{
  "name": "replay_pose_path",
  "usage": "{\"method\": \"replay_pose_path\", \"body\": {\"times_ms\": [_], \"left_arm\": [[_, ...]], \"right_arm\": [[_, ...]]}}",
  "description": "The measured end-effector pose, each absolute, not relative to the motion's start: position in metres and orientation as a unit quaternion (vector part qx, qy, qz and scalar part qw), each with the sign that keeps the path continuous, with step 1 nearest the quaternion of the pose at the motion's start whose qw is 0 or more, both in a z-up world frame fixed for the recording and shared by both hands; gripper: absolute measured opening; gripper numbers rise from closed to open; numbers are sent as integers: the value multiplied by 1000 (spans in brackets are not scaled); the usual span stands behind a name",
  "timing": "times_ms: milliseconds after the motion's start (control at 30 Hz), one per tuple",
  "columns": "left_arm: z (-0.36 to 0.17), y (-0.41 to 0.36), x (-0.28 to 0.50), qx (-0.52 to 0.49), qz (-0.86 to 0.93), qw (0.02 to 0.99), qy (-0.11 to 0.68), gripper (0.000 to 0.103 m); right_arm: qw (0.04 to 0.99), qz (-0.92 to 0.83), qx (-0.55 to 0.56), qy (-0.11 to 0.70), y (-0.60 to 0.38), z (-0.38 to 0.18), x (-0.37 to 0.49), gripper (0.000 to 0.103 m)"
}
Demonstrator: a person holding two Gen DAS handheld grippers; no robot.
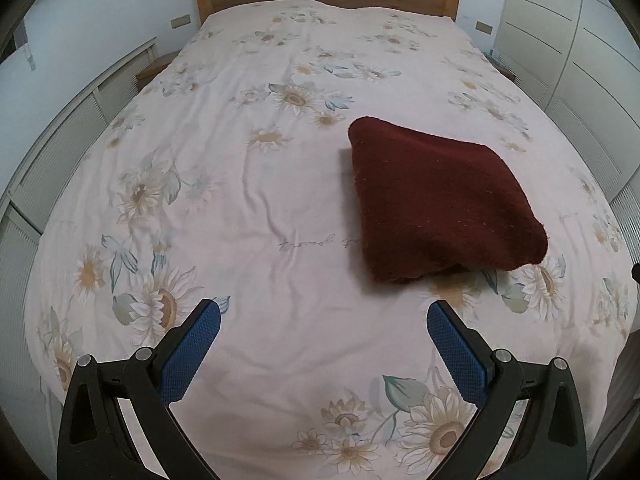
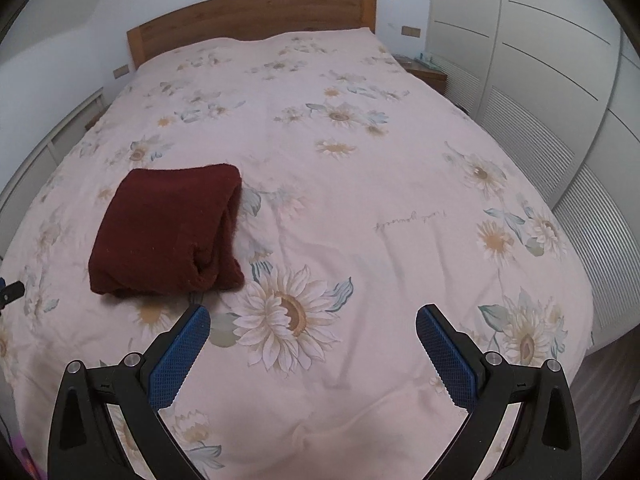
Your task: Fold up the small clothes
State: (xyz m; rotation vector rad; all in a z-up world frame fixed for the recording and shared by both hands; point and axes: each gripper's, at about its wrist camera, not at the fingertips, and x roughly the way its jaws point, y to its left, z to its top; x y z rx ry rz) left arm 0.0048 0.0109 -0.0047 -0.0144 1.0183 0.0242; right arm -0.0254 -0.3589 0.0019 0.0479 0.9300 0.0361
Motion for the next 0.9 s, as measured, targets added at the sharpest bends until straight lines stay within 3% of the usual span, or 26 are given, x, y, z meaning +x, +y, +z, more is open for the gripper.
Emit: {"method": "replay_pose_path", "body": {"times_ms": [900], "left_arm": [[5, 14, -4, 3, 24, 877, 480, 102]], "right_arm": [[890, 30, 8, 455, -350, 1, -25, 103]]}}
